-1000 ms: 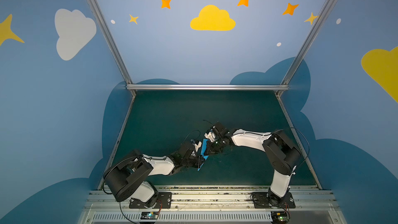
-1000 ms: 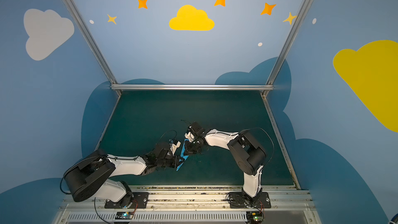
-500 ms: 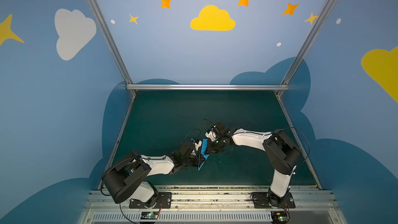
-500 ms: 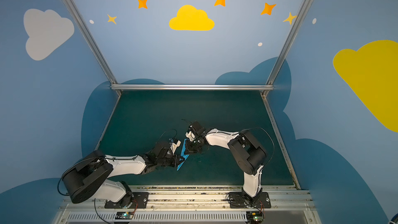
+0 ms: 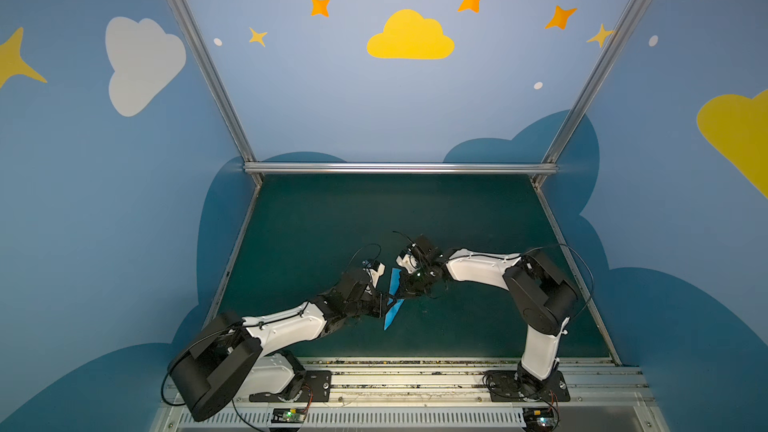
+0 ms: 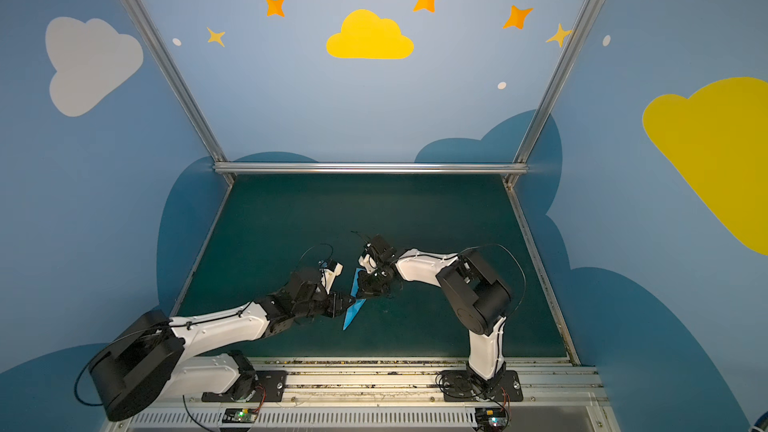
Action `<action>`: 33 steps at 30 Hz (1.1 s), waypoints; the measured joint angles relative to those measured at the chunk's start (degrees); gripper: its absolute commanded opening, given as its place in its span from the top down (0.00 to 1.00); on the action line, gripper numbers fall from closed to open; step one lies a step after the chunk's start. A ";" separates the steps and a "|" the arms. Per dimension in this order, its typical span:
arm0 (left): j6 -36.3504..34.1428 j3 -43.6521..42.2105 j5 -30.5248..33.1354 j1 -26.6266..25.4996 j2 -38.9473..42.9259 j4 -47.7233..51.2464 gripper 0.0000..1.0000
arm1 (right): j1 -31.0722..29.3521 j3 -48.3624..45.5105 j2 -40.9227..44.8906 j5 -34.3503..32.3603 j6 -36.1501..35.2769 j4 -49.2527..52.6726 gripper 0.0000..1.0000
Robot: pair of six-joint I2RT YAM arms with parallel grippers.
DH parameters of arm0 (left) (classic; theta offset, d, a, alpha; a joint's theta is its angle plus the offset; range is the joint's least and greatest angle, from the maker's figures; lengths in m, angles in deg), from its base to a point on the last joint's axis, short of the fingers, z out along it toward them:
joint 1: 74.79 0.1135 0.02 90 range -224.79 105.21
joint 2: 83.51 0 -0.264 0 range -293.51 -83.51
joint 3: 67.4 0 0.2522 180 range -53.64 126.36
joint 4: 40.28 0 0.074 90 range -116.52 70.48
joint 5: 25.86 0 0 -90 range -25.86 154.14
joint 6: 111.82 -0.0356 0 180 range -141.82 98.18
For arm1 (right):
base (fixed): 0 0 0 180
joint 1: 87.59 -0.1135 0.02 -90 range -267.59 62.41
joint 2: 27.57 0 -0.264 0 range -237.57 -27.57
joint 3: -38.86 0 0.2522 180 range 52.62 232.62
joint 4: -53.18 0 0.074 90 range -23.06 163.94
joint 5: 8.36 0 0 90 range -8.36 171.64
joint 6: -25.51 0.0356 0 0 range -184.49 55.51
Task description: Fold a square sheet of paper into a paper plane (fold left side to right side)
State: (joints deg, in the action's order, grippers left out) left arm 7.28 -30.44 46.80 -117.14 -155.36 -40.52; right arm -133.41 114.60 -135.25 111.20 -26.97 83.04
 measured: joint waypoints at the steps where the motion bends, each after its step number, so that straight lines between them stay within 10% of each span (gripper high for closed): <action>1: 0.04 0.00 0.42 0.02 0.59 0.59 0.51 | 0.00 -0.02 0.00 0.00 0.00 -0.07 1.00; 14: -3.21 2.12 5.16 -2.78 -2.80 9.55 0.22 | 0.00 -0.07 0.00 -0.15 0.24 -0.61 1.00; 33: -8.39 8.76 16.02 -9.86 -9.97 14.29 0.37 | 0.35 -0.96 0.00 -0.17 1.07 -1.31 1.00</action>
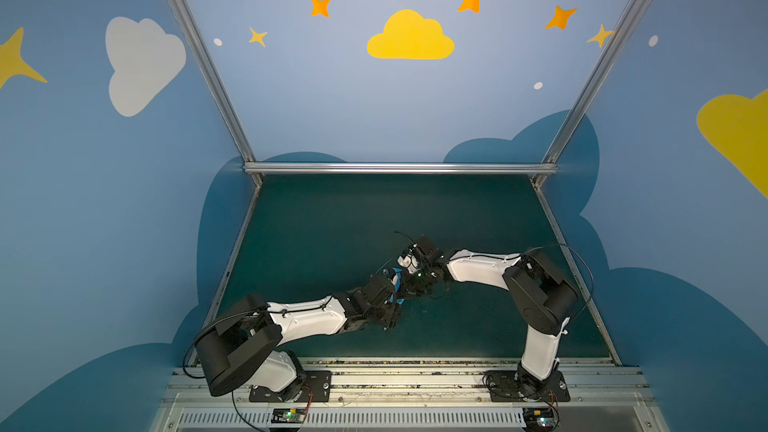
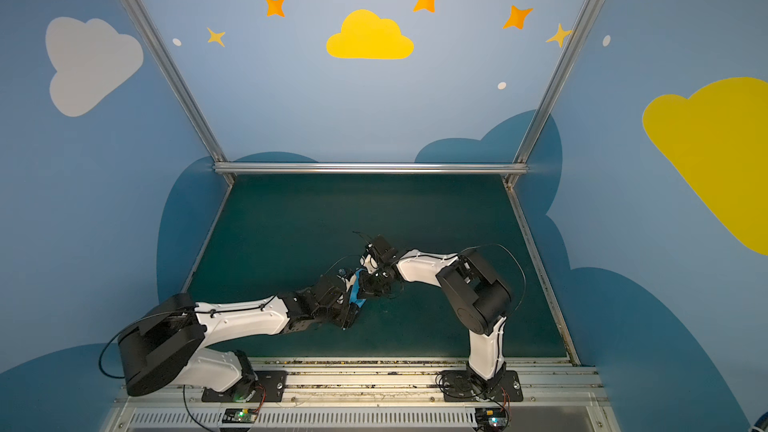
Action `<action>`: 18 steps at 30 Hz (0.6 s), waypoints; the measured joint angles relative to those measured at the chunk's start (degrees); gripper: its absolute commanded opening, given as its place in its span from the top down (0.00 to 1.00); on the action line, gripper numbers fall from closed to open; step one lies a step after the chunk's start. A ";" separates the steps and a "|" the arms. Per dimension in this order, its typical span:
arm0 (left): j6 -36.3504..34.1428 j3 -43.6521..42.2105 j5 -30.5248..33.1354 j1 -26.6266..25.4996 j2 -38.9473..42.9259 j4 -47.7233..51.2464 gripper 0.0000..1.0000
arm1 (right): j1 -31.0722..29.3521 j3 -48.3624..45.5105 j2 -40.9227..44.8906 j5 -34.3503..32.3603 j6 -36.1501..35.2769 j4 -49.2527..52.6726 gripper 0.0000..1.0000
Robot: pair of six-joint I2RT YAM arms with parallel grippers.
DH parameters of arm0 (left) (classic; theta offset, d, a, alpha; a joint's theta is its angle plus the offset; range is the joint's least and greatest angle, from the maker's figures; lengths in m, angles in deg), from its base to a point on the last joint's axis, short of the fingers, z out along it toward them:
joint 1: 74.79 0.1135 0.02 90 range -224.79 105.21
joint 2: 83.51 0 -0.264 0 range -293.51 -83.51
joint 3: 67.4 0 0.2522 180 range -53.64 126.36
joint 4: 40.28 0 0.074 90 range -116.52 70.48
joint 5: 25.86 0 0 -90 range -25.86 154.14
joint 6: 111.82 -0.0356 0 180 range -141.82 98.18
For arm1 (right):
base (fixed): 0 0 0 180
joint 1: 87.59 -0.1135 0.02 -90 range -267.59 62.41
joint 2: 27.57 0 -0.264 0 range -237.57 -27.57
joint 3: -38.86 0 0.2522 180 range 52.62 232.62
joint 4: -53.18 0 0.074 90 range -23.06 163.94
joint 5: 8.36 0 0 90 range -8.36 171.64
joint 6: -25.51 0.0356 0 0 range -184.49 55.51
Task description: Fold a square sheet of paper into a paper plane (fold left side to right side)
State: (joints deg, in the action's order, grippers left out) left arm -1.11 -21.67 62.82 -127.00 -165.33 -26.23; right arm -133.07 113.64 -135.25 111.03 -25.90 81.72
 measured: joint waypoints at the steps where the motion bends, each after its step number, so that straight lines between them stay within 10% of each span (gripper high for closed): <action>1: -0.17 0.02 0.28 -0.07 -0.09 0.02 0.40 | 0.00 0.00 0.00 0.00 0.02 -0.02 1.00; 18: -0.74 0.00 2.51 -0.04 -1.20 -0.55 0.67 | 0.11 -0.20 4.31 0.22 0.68 -0.31 0.99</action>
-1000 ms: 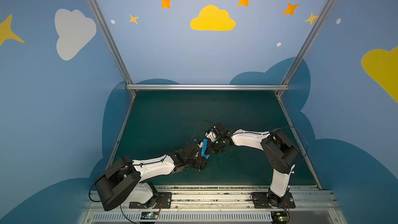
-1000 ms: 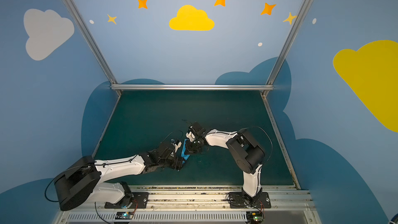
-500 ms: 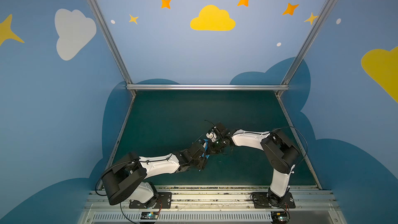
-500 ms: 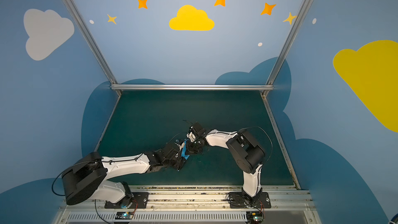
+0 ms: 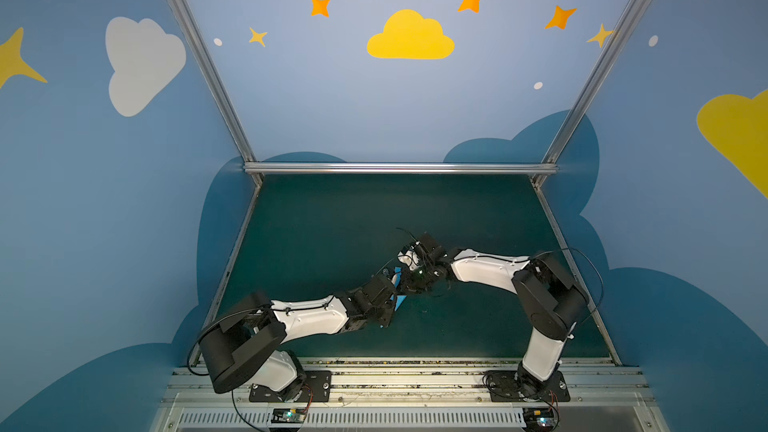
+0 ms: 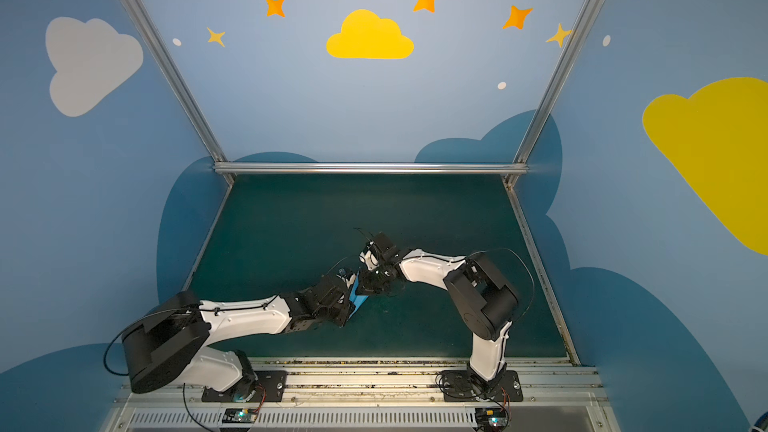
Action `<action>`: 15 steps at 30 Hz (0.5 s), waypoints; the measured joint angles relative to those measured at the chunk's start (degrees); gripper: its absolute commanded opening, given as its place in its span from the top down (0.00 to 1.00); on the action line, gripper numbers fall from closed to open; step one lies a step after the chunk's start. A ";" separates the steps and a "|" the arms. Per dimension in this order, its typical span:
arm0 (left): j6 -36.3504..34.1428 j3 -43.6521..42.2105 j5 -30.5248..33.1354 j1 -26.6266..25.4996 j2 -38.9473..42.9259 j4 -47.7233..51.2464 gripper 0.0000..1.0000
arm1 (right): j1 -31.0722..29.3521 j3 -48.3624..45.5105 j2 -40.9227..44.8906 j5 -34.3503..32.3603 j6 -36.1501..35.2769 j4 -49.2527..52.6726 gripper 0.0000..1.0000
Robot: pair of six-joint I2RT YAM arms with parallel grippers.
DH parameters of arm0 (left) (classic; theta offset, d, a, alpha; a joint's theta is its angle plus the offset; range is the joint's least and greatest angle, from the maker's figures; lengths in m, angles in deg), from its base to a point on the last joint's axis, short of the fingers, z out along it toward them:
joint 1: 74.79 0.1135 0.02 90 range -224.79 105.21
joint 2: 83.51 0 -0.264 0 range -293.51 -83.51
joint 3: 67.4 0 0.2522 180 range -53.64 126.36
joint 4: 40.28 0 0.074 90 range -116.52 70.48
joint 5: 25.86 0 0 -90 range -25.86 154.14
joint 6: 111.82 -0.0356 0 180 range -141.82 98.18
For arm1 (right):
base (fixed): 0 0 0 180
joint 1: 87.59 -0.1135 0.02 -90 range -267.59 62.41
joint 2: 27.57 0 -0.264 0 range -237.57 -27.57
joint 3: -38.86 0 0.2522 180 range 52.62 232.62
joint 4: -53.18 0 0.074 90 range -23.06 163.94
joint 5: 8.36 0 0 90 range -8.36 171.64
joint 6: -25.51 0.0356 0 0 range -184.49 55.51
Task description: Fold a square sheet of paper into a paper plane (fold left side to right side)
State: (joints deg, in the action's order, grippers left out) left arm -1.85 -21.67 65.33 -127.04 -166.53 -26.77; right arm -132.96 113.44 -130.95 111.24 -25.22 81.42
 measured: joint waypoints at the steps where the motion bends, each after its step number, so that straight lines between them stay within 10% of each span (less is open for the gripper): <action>1: -0.07 0.00 -0.02 0.00 -0.04 -0.11 0.69 | 0.07 -0.02 0.59 0.00 0.00 0.09 0.99; 15: -0.22 0.00 -0.57 0.00 -0.24 -0.37 0.78 | 0.11 -7.15 6.01 -0.02 0.83 -0.04 0.98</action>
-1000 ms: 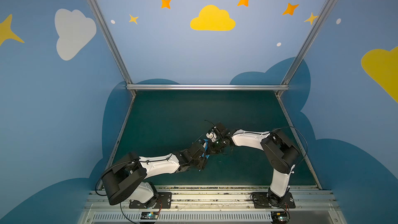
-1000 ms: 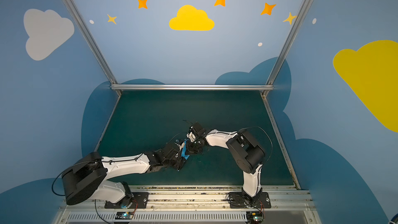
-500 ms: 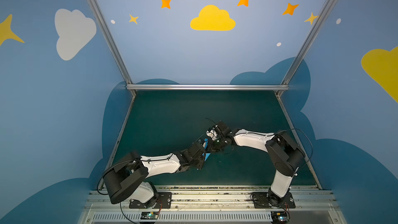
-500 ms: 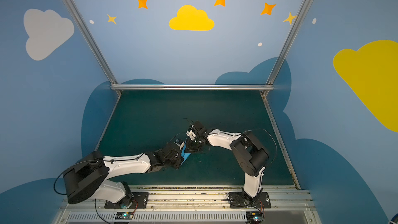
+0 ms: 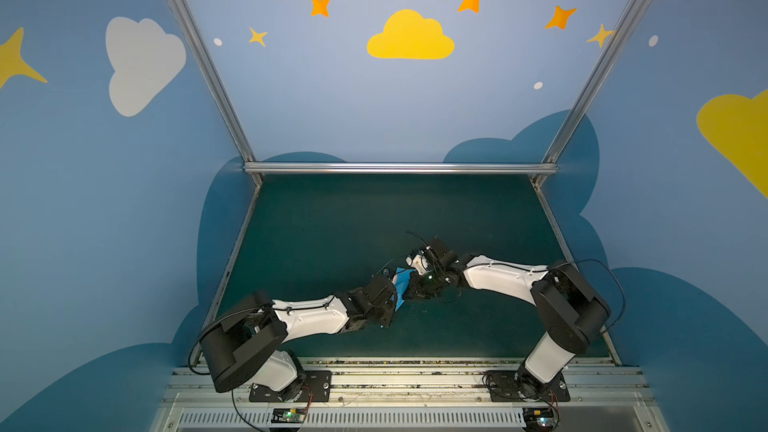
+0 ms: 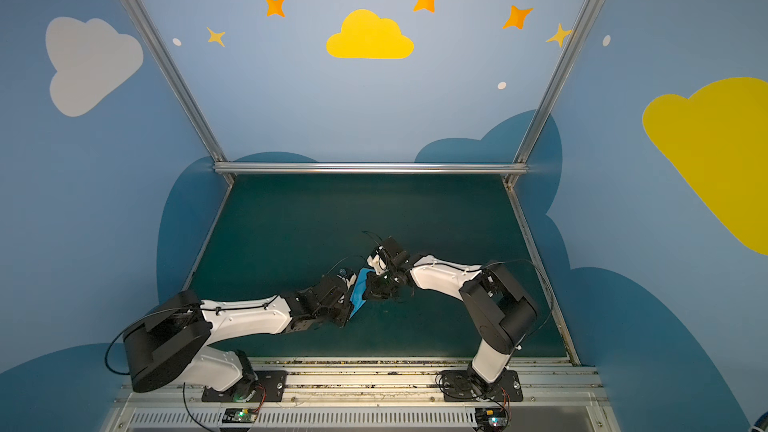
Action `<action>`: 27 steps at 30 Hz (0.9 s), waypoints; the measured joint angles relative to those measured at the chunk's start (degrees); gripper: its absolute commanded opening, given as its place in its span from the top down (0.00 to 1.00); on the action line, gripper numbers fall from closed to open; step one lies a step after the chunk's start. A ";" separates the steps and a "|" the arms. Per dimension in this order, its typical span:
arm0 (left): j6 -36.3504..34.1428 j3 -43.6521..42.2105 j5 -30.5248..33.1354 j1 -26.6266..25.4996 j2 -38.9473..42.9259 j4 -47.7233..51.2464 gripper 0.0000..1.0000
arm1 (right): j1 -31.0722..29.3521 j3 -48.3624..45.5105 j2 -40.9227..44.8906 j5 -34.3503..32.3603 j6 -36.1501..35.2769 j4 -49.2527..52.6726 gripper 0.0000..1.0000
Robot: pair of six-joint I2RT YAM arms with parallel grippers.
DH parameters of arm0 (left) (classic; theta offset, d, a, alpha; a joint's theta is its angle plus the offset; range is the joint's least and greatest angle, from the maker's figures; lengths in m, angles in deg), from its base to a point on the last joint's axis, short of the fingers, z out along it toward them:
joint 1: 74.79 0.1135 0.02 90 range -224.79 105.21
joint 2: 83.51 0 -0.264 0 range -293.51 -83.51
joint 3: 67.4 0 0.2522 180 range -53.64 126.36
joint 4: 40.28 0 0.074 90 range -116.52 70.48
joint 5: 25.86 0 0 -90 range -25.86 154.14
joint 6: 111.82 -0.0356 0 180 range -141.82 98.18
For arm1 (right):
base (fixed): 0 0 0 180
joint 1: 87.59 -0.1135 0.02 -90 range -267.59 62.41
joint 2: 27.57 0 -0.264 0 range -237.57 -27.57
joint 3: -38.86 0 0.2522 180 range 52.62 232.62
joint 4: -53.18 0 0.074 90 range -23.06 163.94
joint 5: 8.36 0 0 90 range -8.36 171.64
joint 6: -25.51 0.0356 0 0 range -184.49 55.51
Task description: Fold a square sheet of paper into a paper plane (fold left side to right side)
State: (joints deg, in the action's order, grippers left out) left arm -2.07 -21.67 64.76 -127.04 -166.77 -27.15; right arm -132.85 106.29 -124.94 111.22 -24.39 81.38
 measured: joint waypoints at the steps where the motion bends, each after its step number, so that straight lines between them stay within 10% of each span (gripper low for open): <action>1: -0.02 0.00 0.00 0.00 0.00 0.00 0.77 | -0.11 -0.07 0.00 0.02 0.00 0.02 0.98; 27: -0.68 0.07 -0.83 -0.02 0.09 0.22 0.75 | -2.78 4.83 -7.65 -0.55 0.09 -0.46 1.00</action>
State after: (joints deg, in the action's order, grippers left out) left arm -2.75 -21.61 63.93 -127.06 -166.69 -26.93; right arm -135.62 111.12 -132.59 110.68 -24.31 80.92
